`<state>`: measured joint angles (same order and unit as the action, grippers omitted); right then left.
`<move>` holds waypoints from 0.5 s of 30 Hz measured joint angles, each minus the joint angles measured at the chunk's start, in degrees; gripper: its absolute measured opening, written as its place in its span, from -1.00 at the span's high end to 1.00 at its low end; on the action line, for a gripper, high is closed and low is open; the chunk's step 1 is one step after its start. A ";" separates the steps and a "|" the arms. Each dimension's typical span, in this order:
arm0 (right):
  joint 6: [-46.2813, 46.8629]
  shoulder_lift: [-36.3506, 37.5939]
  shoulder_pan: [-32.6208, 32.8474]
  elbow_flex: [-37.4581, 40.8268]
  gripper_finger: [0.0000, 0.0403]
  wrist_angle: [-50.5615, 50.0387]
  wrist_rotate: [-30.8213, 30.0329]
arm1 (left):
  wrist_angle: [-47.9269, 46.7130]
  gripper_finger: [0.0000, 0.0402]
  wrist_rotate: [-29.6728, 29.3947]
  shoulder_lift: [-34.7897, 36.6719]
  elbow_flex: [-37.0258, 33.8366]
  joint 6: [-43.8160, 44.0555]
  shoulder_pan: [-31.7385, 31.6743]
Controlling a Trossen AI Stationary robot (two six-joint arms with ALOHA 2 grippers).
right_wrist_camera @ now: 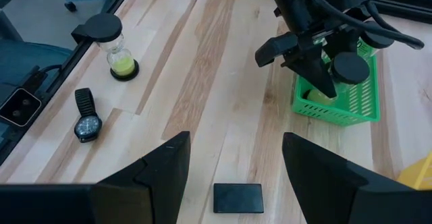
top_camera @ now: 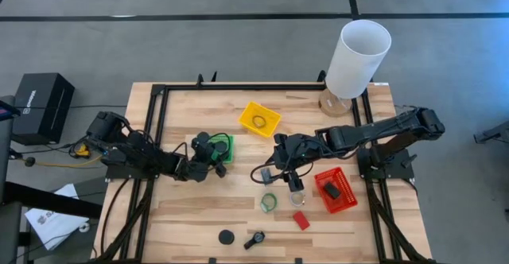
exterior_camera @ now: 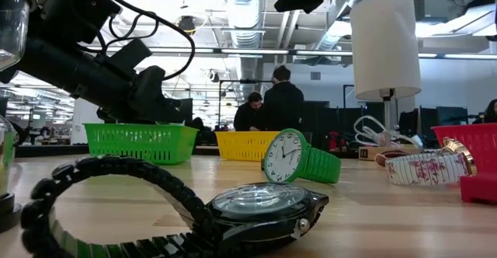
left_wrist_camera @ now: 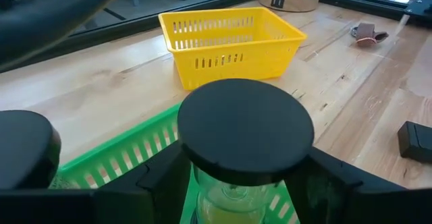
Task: Pick & Place Office items
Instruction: Put the top green hourglass into the green basket
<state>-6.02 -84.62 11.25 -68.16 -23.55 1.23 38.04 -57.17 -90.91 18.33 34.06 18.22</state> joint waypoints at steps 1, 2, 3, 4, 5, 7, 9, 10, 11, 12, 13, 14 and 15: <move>0.00 0.00 0.00 0.02 -0.12 -0.02 0.00 | 0.02 -0.07 0.00 0.00 0.00 0.00 0.00; 0.00 0.00 0.00 0.00 -0.12 0.00 0.00 | -0.02 -0.08 0.05 0.25 0.00 0.00 0.02; 0.00 0.00 0.00 0.01 -0.12 -0.02 0.00 | 0.03 -0.09 0.03 0.73 0.00 -0.03 0.02; 0.00 0.00 0.00 0.00 -0.12 0.00 0.00 | 0.33 -0.10 0.02 1.20 0.05 -0.15 0.02; -0.01 0.00 0.00 0.00 -0.12 -0.01 0.00 | 0.25 -0.11 0.05 1.83 0.08 -0.64 0.02; 0.00 0.00 0.00 0.00 -0.12 -0.02 0.00 | 0.13 -0.13 0.06 3.60 0.04 -2.10 0.04; 0.00 -0.02 0.00 0.00 -0.12 0.00 0.00 | 0.15 -0.13 0.07 5.59 0.04 -4.22 0.21; 0.00 -0.02 0.00 0.02 -0.12 0.00 0.00 | 0.04 -0.13 0.09 6.64 0.04 -5.51 0.24; 0.00 -0.02 0.00 0.01 -0.12 -0.01 0.00 | 0.07 -0.13 0.07 7.71 0.04 -6.71 0.24; 0.00 -0.02 0.00 0.00 -0.12 0.00 0.00 | 0.18 -0.13 0.07 8.73 0.04 -7.94 0.24; 0.00 -0.02 0.00 0.02 -0.12 0.00 0.00 | 0.04 -0.13 0.05 9.85 0.04 -9.33 0.24; 0.00 -0.02 0.00 0.00 -0.12 0.00 0.00 | 0.01 -0.13 0.04 10.99 0.04 -10.85 0.24; 0.00 -0.02 0.00 0.01 -0.12 0.00 0.00 | 0.07 -0.13 0.03 12.22 0.04 -11.91 0.23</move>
<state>-6.02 -84.64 11.25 -68.15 -23.55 1.23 38.12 -57.13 -78.69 18.37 22.15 18.45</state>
